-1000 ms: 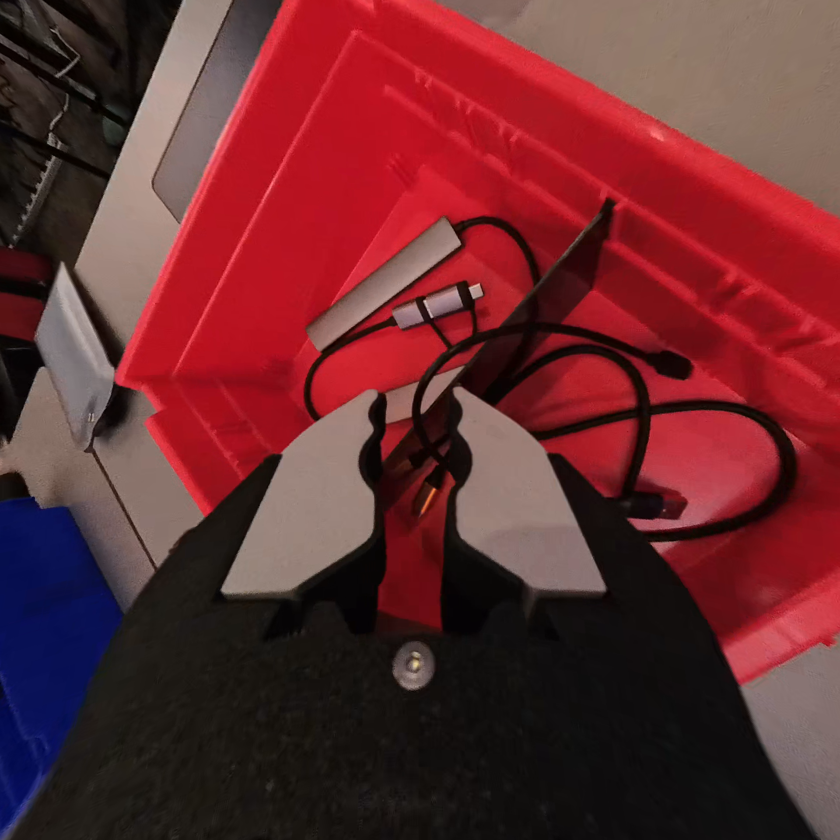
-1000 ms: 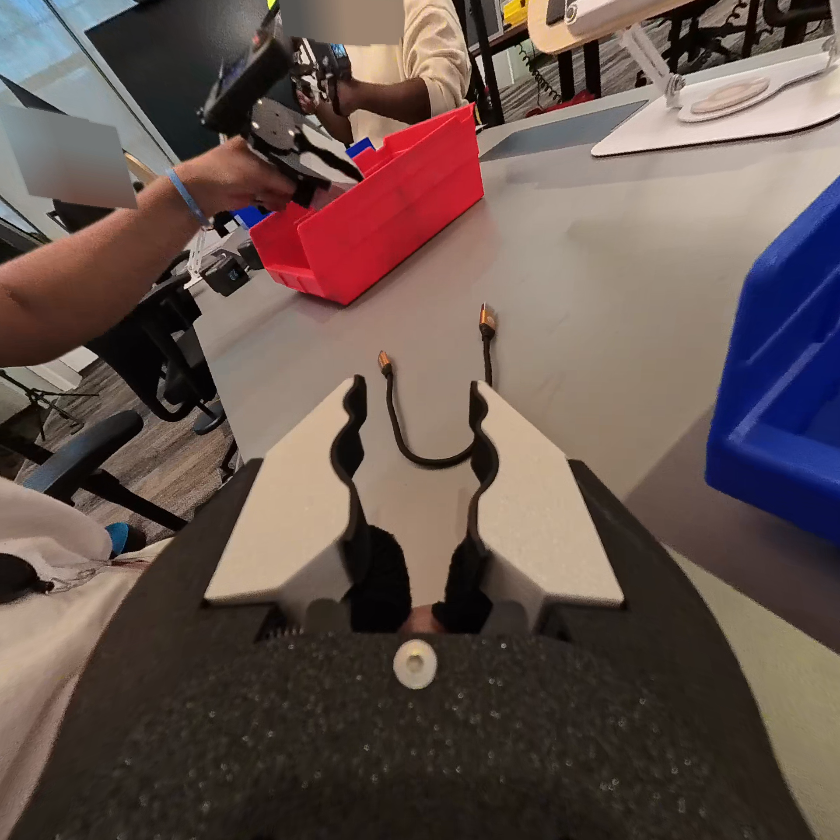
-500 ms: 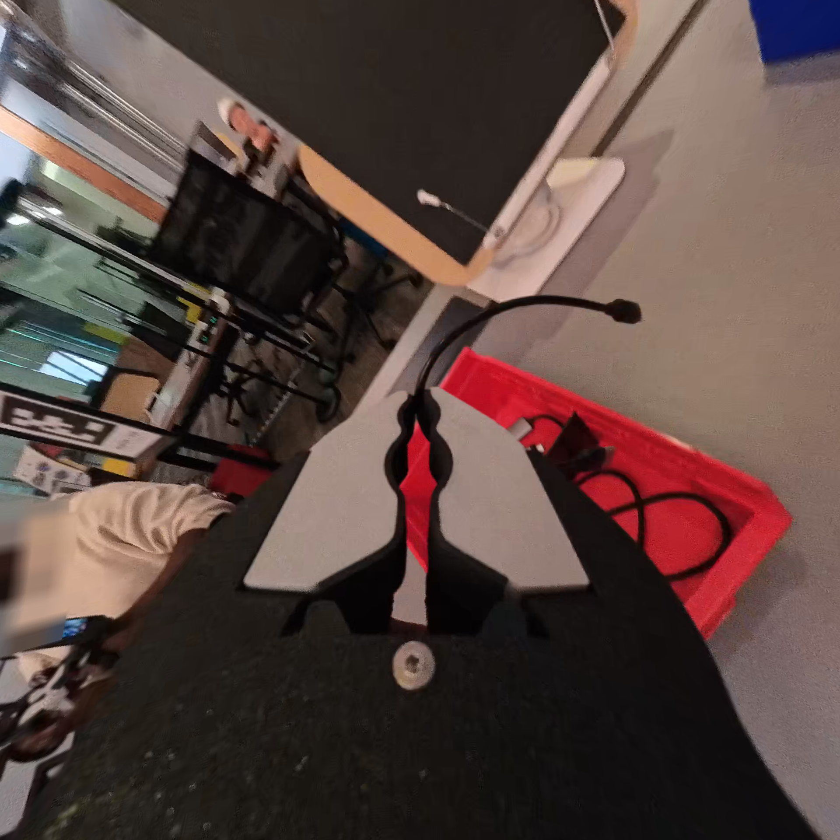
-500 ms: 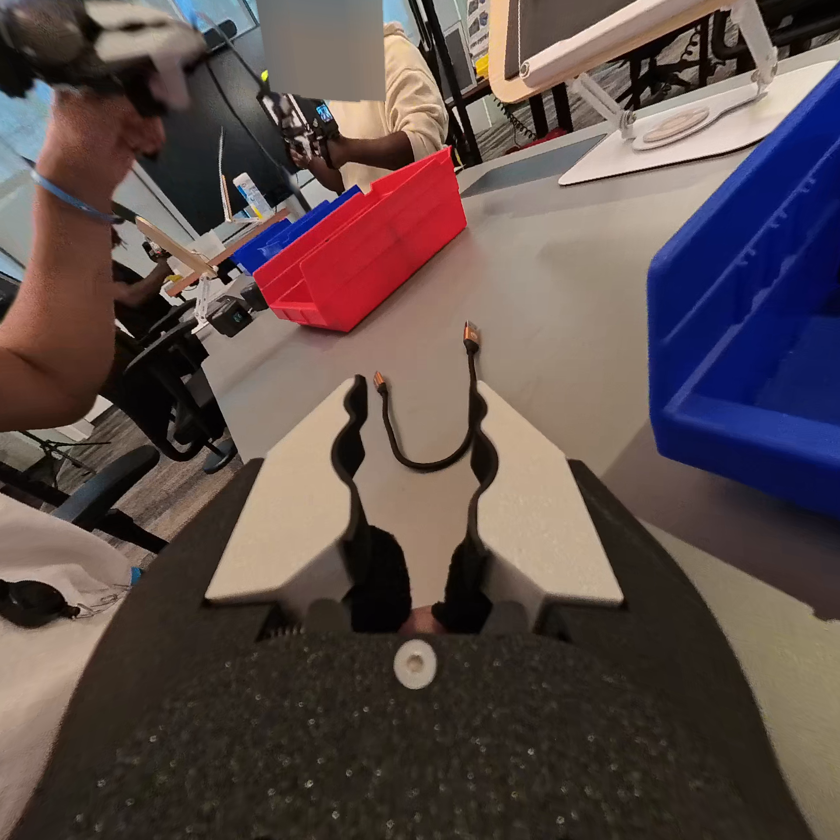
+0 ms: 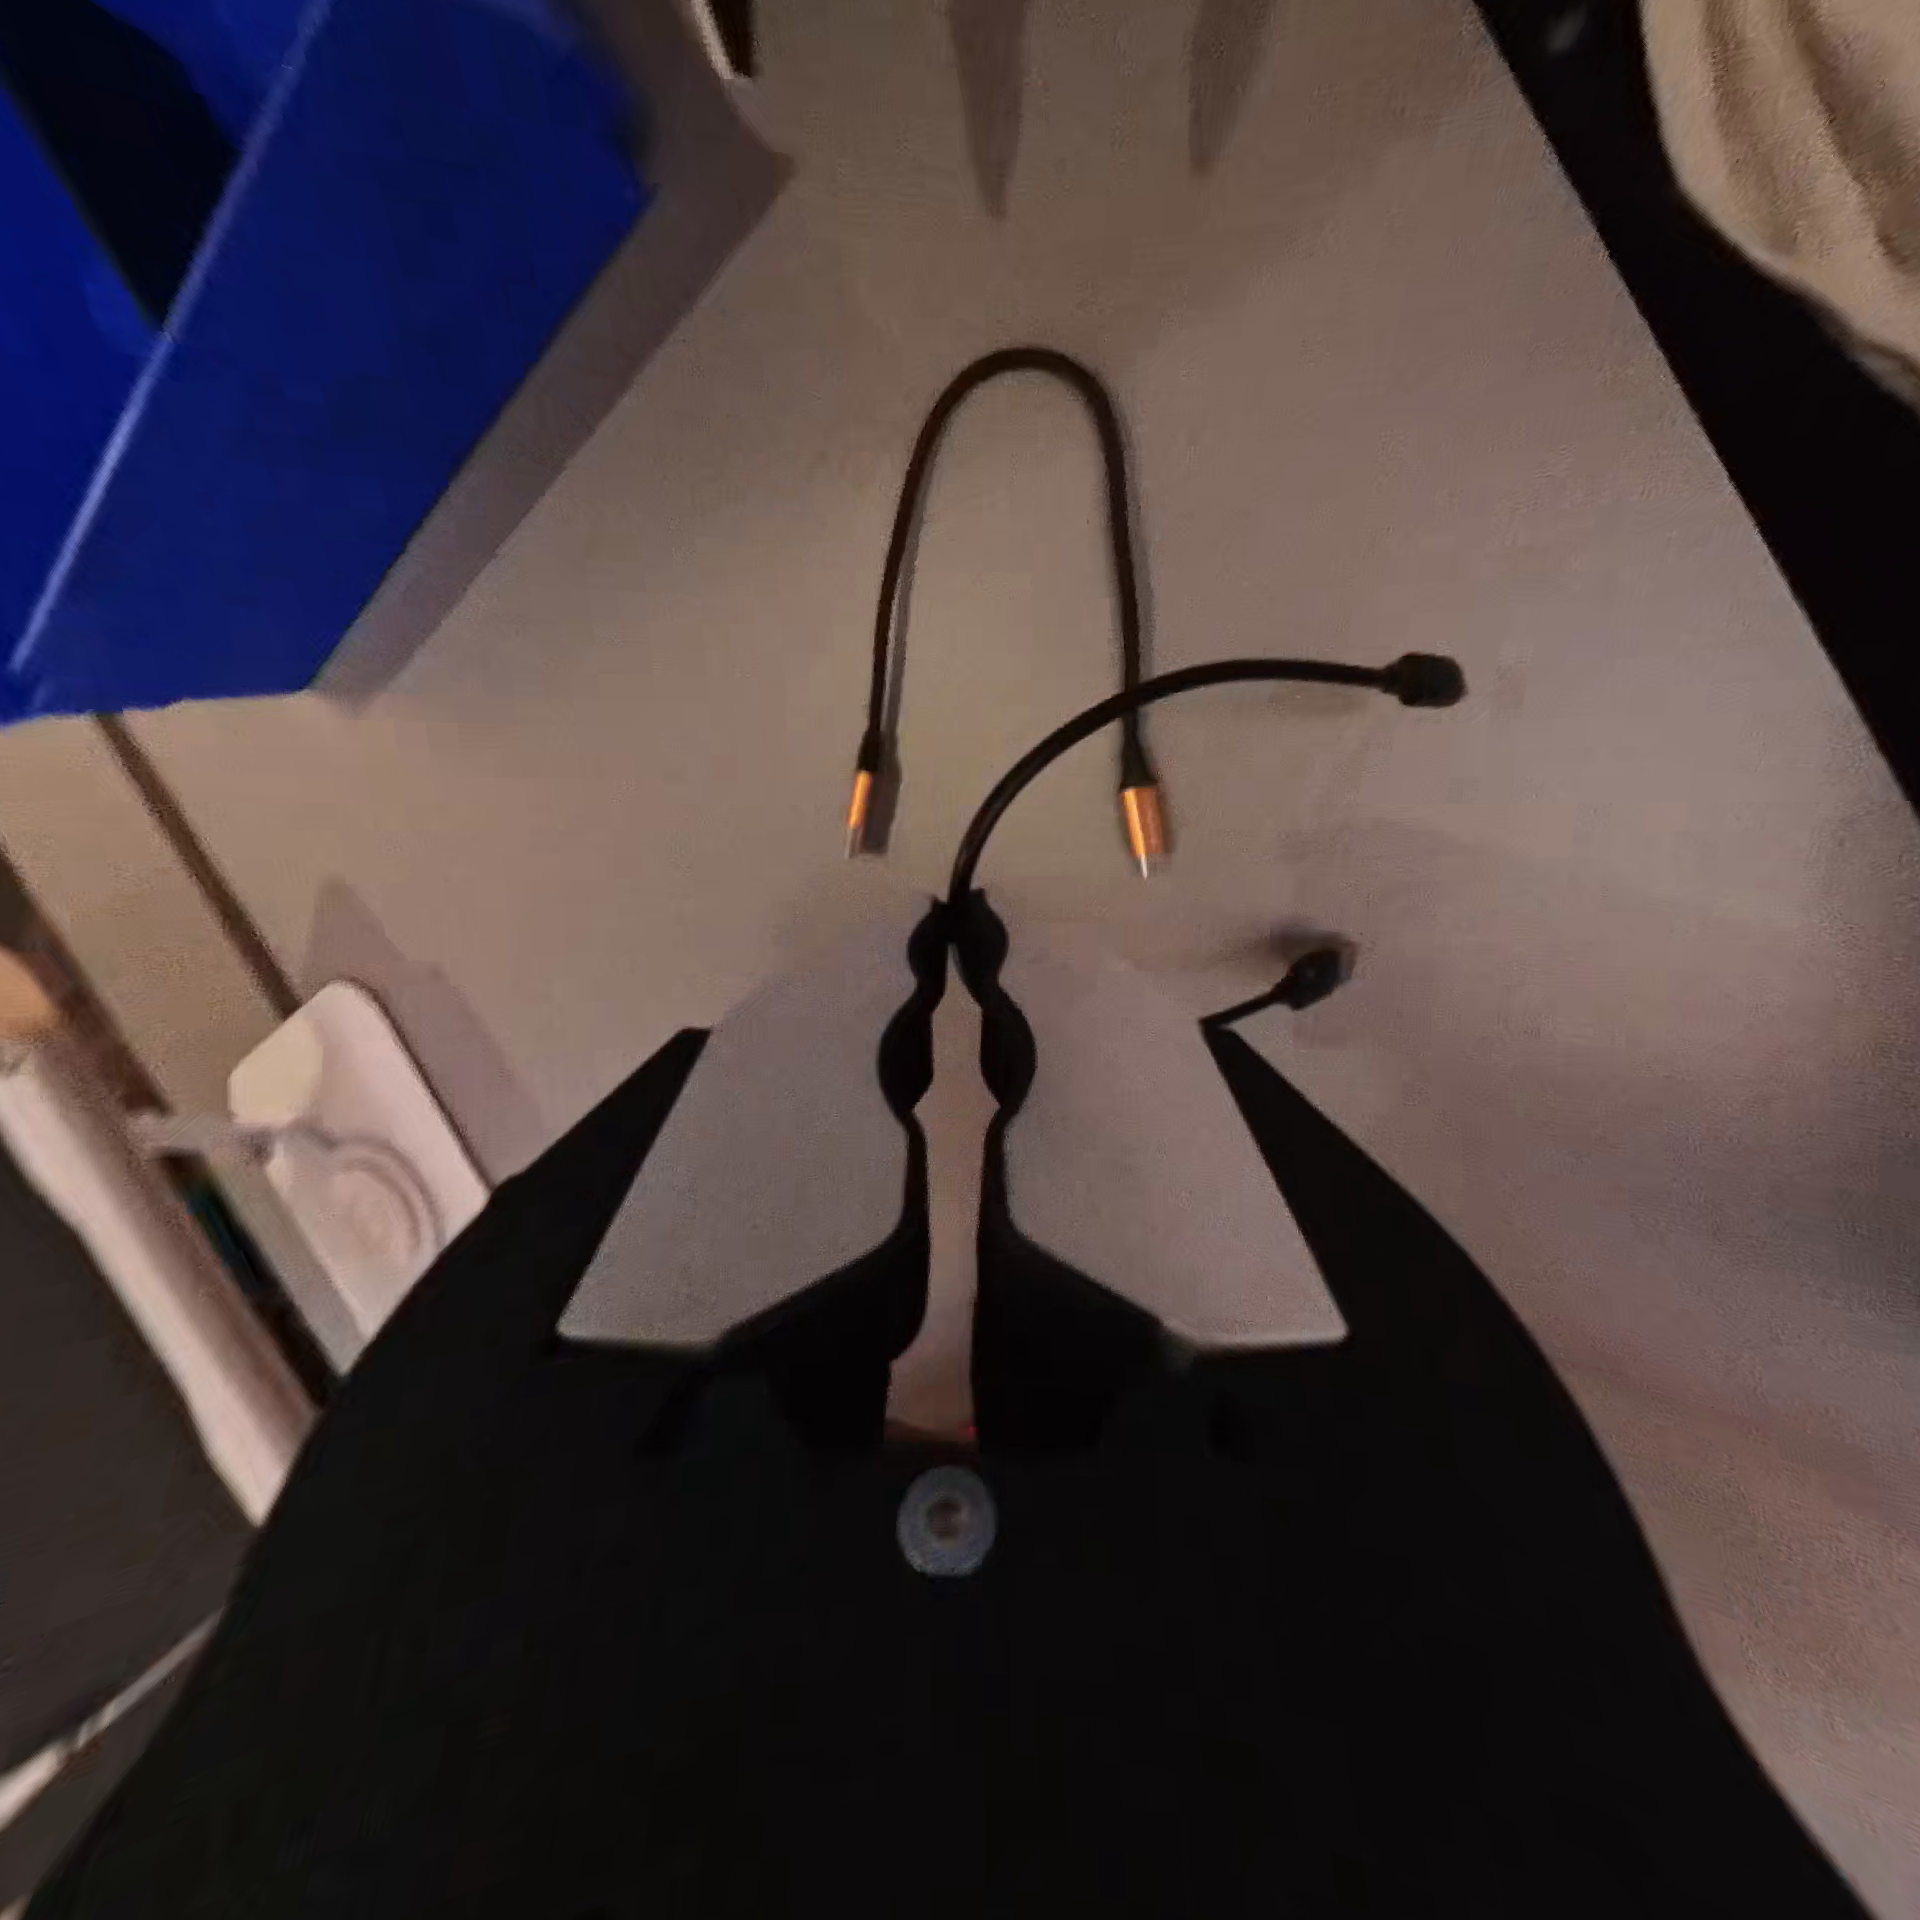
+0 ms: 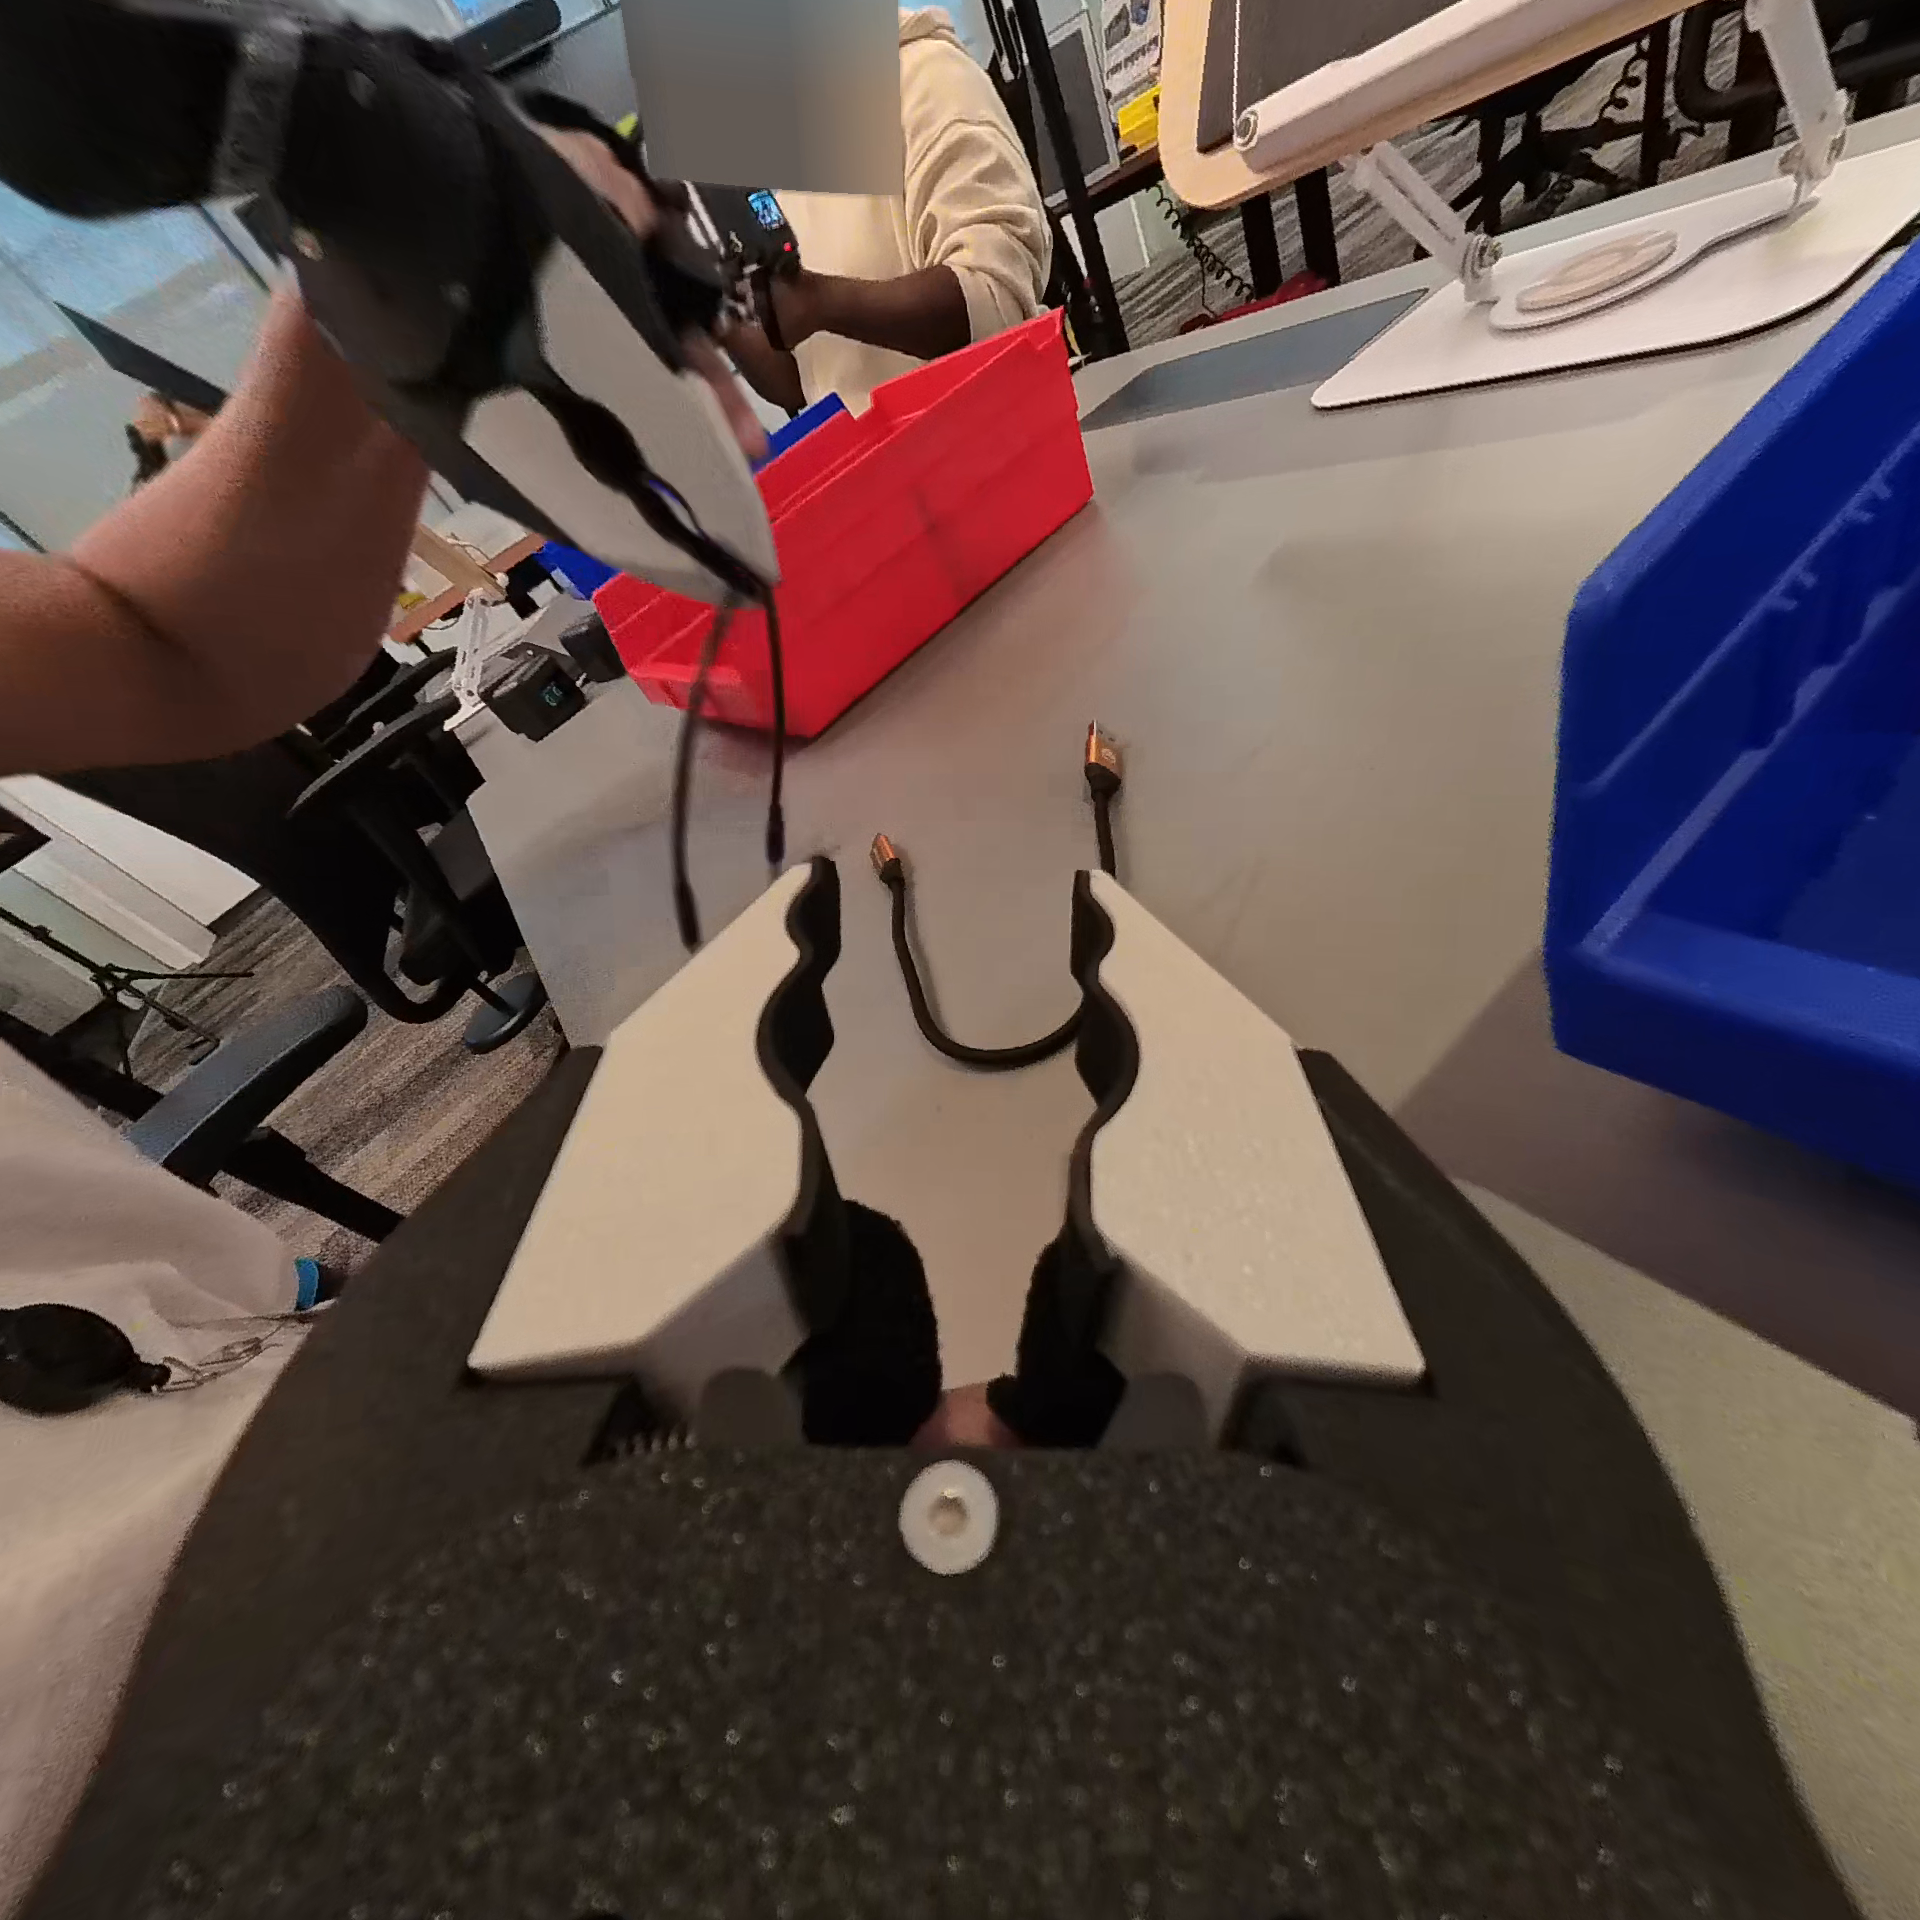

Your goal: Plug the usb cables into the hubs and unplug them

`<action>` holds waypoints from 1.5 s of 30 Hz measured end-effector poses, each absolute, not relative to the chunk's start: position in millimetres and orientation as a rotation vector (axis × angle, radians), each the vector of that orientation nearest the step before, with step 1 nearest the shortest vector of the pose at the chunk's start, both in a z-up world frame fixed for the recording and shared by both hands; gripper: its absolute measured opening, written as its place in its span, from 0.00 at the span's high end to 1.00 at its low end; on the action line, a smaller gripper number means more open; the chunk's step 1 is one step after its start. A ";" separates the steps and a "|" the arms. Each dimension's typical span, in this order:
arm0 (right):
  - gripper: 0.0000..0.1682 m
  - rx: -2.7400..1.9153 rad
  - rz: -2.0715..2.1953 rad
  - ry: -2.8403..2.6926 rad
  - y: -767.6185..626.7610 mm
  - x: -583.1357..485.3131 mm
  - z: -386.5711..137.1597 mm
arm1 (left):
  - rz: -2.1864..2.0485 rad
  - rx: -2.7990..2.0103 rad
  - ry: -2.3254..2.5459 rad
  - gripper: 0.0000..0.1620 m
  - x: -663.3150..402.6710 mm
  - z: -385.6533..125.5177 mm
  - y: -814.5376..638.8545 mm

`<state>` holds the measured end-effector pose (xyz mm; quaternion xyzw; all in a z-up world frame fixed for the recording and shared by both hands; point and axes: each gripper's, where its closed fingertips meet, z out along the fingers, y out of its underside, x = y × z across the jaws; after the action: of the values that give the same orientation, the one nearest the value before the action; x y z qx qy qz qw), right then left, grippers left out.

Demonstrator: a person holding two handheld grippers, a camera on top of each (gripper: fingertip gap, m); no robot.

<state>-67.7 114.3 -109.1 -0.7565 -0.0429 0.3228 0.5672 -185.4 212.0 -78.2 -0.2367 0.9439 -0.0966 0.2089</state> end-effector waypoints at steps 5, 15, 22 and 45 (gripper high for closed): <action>0.75 -1.783 0.746 -0.101 112.8 -67.4 -110.4 | -0.324 -0.665 2.719 0.98 -132.0 -131.4 192.4; 0.75 -1.772 0.758 -0.068 105.7 -60.2 -111.0 | -0.673 -1.137 2.222 0.82 -176.2 -52.0 271.3; 0.74 -1.764 0.808 -0.128 117.4 -75.5 -108.5 | 0.010 -1.581 2.158 0.83 -324.9 -77.9 480.2; 0.73 -1.712 0.942 -0.253 150.3 -121.3 -92.3 | 0.168 -1.461 2.218 0.91 -352.5 -74.6 527.8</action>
<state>-121.3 150.3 -92.3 -0.7242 -0.1068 0.3982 0.5527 -352.5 527.8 -74.6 -0.5333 0.8095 0.0613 0.2379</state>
